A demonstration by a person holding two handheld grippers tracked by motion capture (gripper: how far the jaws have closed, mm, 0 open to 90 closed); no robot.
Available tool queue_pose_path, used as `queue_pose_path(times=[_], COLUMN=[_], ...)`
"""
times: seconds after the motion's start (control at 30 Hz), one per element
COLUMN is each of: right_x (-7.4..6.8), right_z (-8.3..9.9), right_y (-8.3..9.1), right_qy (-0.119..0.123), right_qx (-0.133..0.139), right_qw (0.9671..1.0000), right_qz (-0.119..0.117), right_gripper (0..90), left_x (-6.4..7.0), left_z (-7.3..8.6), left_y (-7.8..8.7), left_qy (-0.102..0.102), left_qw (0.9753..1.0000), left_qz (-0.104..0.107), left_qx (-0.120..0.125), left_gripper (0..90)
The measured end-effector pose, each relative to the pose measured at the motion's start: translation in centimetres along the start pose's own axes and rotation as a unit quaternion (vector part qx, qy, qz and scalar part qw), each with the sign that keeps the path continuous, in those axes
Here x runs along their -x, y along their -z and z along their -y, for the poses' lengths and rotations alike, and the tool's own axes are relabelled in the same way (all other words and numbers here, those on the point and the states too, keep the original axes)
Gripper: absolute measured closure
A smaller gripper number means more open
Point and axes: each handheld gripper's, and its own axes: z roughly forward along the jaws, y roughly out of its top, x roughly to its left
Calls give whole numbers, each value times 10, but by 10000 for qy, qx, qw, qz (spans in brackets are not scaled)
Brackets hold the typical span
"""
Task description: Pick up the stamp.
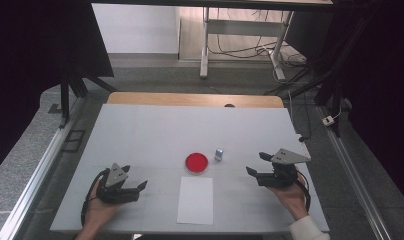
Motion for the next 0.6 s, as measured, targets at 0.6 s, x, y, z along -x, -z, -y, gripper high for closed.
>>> queue_pose_path(times=[0.6], right_x=[-3], right_z=[-34], right_y=[-25], right_qy=[173], right_qx=[-171], right_qw=[9995], right_qz=[-190], right_gripper=[260], left_x=[-1], left_z=[0], left_y=[1], left_qy=[39], left_qw=[10000], left_qz=[12], left_qx=[46], left_gripper=[196])
